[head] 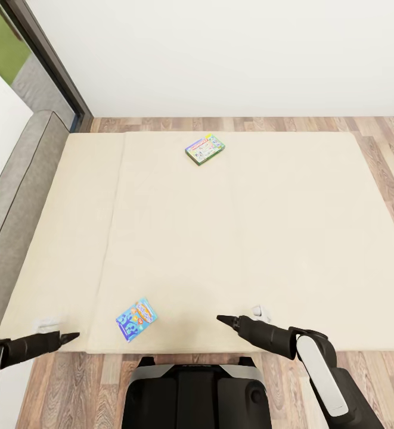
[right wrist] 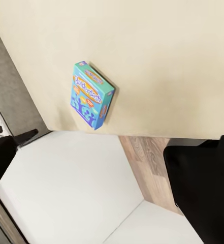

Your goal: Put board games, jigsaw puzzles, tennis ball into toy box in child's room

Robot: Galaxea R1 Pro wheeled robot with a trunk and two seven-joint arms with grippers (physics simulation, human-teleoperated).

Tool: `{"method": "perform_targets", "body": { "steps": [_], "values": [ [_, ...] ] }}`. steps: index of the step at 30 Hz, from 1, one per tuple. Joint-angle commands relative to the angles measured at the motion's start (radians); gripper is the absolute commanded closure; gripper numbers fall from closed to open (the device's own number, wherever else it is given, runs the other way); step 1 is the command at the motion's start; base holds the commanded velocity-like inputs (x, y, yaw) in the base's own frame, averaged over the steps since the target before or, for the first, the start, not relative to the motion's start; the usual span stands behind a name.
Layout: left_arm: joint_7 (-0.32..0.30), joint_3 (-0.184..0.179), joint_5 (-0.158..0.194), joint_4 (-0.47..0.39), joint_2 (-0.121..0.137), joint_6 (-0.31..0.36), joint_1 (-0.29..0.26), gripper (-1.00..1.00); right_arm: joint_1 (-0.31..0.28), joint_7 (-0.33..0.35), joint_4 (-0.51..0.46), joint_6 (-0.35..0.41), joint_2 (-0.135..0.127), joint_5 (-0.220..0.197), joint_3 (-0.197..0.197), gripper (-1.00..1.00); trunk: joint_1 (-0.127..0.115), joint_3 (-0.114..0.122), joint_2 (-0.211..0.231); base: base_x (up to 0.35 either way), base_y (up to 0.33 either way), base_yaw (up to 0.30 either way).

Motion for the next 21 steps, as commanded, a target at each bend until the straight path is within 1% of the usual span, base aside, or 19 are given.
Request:
{"method": "perform_targets", "body": {
  "steps": [1, 2, 4, 5, 6, 7, 8, 9, 10, 11, 12, 13, 14, 15, 16, 18, 21],
  "values": [
    [-0.005, 0.006, 0.011, -0.001, -0.01, 0.017, -0.001, -1.0, 0.0, 0.009, 0.0, 0.002, -0.001, 0.01, 0.0, -1.0, 0.001, -0.001, -0.002, 0.0, 0.0, 0.0],
    [0.005, 0.01, 0.041, -0.001, -0.028, 0.031, -0.001, -1.0, 0.0, 0.008, -0.001, 0.002, 0.0, 0.01, 0.0, -1.0, 0.001, -0.001, -0.002, 0.0, 0.0, 0.0],
    [0.026, 0.011, 0.066, 0.0, -0.045, 0.04, -0.001, -1.0, 0.0, 0.008, -0.001, 0.002, 0.0, 0.01, 0.0, -1.0, 0.001, -0.001, -0.002, 0.0, 0.0, 0.0],
    [0.06, 0.013, 0.084, 0.001, -0.064, 0.046, -0.001, -1.0, 0.0, 0.008, -0.002, 0.002, 0.0, 0.01, 0.0, -1.0, 0.001, -0.001, -0.002, 0.0, 0.0, 0.0],
    [0.082, 0.013, 0.09, 0.002, -0.074, 0.048, -0.001, -1.0, 0.0, 0.007, -0.002, 0.002, 0.0, 0.01, 0.0, -1.0, 0.001, -0.001, -0.002, 0.0, 0.0, 0.0],
    [0.138, 0.013, 0.099, 0.002, -0.099, 0.051, -0.001, -1.0, 0.0, 0.006, -0.004, 0.002, 0.001, 0.01, 0.0, -1.0, 0.001, -0.001, -0.002, 0.0, 0.0, 0.0],
    [0.172, 0.013, 0.101, 0.002, -0.113, 0.051, -0.001, -1.0, 0.0, 0.006, -0.004, 0.002, 0.001, 0.011, 0.0, -1.0, 0.001, -0.001, -0.002, 0.0, 0.0, 0.0],
    [0.25, 0.012, 0.104, 0.003, -0.143, 0.05, -0.001, -1.0, 0.0, 0.004, -0.006, 0.002, 0.001, 0.011, 0.0, -1.0, 0.001, -0.001, -0.002, 0.0, 0.0, 0.0],
    [0.291, 0.011, 0.105, 0.004, -0.157, 0.049, -0.001, -1.0, 0.0, 0.004, -0.007, 0.002, 0.002, 0.011, 0.0, -1.0, 0.001, -0.001, -0.002, 0.0, 0.0, 0.0],
    [0.377, 0.01, 0.108, 0.009, -0.181, 0.046, -0.001, -1.0, 0.0, 0.003, -0.009, 0.001, 0.003, 0.012, -0.001, -1.0, 0.001, -0.001, -0.002, 0.0, 0.0, 0.0],
    [0.419, 0.01, 0.11, 0.013, -0.19, 0.043, -0.001, -1.0, 0.0, 0.002, -0.01, 0.001, 0.004, 0.012, -0.001, -1.0, 0.001, -0.001, -0.002, 0.0, 0.0, 0.0],
    [0.497, 0.008, 0.112, 0.032, -0.202, 0.031, -0.001, -1.0, 0.0, 0.002, -0.011, 0.0, 0.005, 0.012, -0.001, -1.0, 0.001, -0.001, -0.002, 0.0, 0.0, 0.0],
    [0.532, 0.008, 0.113, 0.047, -0.207, 0.022, -0.001, -1.0, 0.0, 0.001, -0.011, -0.001, 0.005, 0.013, -0.001, -1.0, 0.001, -0.001, -0.002, 0.0, 0.0, 0.0],
    [0.594, 0.006, 0.114, 0.085, -0.214, -0.005, -0.001, -1.0, 0.0, 0.001, -0.012, -0.001, 0.007, 0.013, -0.001, -1.0, 0.001, -0.001, -0.002, 0.0, 0.0, 0.0],
    [0.62, 0.006, 0.115, 0.105, -0.216, -0.022, -0.001, -1.0, 0.0, 0.0, -0.012, -0.002, 0.008, 0.013, 0.0, -1.0, 0.001, -0.001, -0.002, 0.0, 0.0, 0.0],
    [0.706, 0.002, 0.116, 0.178, -0.221, -0.09, -0.005, -1.0, 0.0, -0.002, -0.013, -0.002, 0.012, 0.015, 0.004, -1.0, 0.001, -0.001, -0.002, 0.0, 0.0, 0.0],
    [0.721, 0.002, 0.117, 0.194, -0.222, -0.105, -0.012, -1.0, 0.0, -0.003, -0.014, -0.002, 0.012, 0.015, 0.005, -1.0, 0.001, -0.001, -0.002, 0.0, 0.0, 0.0]
  ]
}}
